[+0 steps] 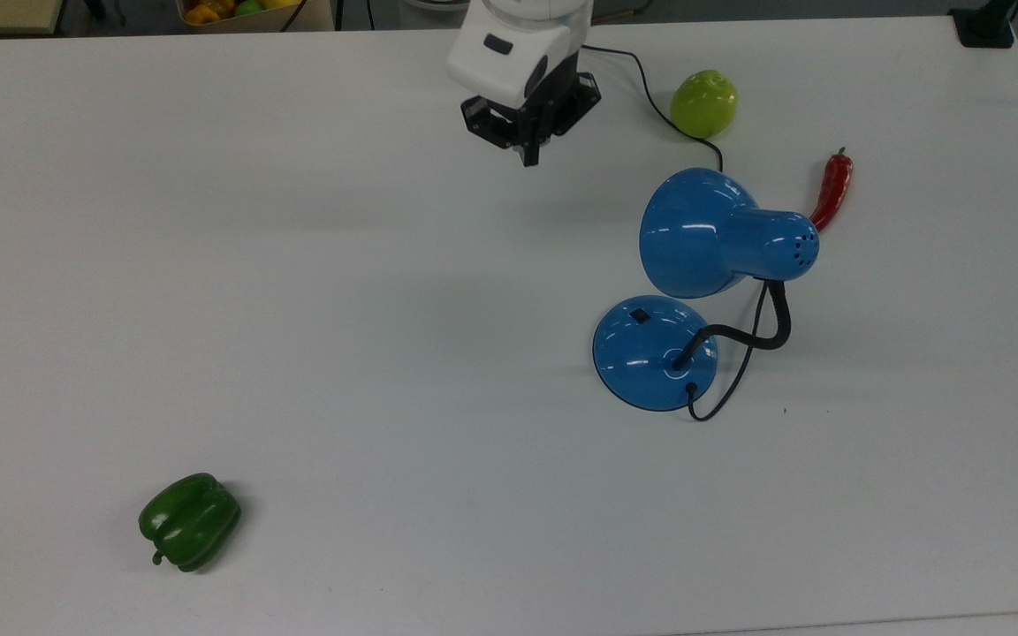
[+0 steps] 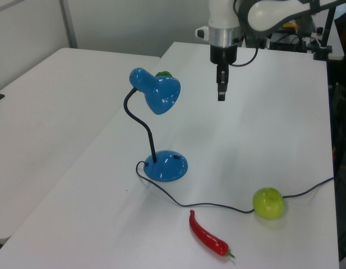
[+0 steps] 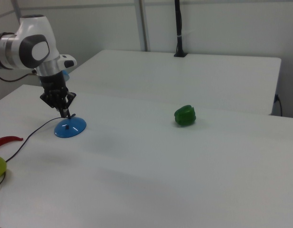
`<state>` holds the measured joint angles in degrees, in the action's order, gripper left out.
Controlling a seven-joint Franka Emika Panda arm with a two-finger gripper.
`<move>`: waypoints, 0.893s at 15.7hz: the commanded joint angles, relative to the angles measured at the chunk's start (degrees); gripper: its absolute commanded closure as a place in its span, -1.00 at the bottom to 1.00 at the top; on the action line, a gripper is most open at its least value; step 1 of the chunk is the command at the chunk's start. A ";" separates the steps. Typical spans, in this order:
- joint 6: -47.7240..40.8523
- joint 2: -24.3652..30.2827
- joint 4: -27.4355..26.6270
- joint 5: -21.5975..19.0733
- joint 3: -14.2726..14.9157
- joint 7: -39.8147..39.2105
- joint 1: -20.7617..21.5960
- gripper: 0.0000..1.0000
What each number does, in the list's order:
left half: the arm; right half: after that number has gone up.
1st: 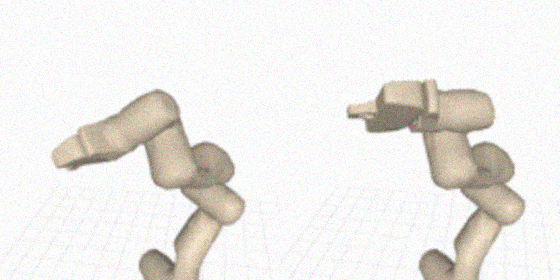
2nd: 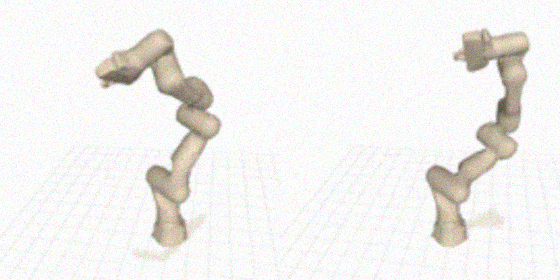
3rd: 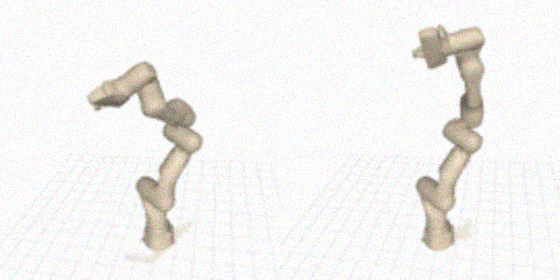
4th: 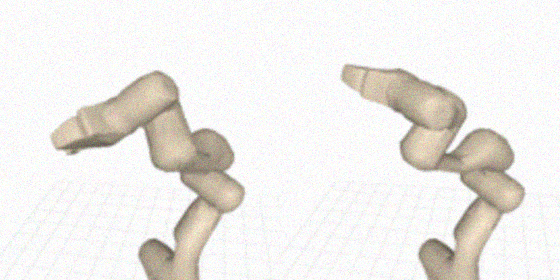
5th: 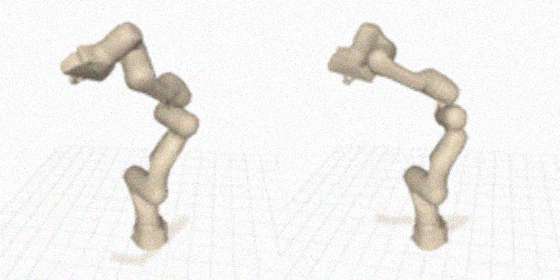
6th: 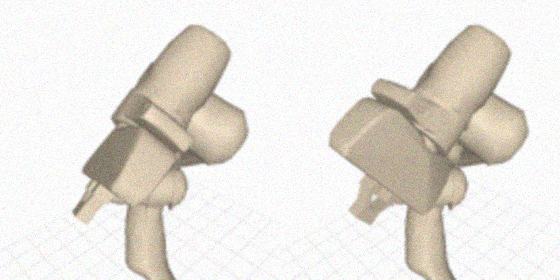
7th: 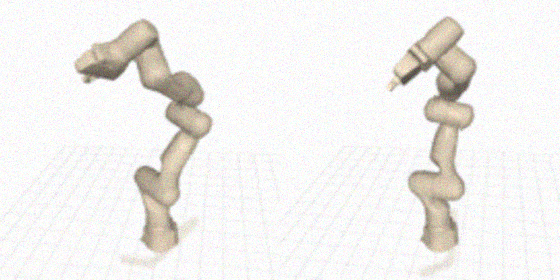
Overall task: Turn on desk lamp
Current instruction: 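Move the gripper toward the blue lamp's round base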
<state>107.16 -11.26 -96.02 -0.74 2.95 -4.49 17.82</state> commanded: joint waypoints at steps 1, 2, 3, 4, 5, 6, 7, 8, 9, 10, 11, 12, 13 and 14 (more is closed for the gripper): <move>4.27 -1.56 -0.66 -0.22 0.65 2.99 1.42 1.00; 4.80 -1.74 -0.74 -0.22 0.65 3.60 1.86 1.00; 5.50 -2.09 -1.00 -0.22 0.65 4.04 2.04 1.00; 6.56 -2.44 -1.27 -0.22 0.65 4.13 2.04 1.00; 7.44 -2.54 -1.88 -0.22 0.65 4.13 2.04 1.00; 8.05 -2.45 -2.84 -0.22 0.65 4.13 2.04 1.00; 8.41 -2.19 -3.98 -0.22 0.65 4.13 2.04 1.00; 8.50 -1.66 -5.30 -0.22 0.65 3.87 2.04 1.00; 8.59 -1.14 -6.36 -0.22 0.65 3.44 2.04 1.00; 8.59 0.09 -7.06 -0.22 0.65 2.91 1.60 1.00; 8.67 0.36 -7.51 -0.22 0.65 2.03 1.60 1.00; 9.89 0.54 -7.77 -0.22 0.56 1.07 1.60 1.00; 11.82 0.89 -9.43 -0.14 0.65 0.45 2.03 1.00; 14.54 2.02 -11.88 0.12 0.65 0.44 2.21 1.00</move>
<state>115.23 -13.52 -100.75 -0.74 3.06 -2.20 19.01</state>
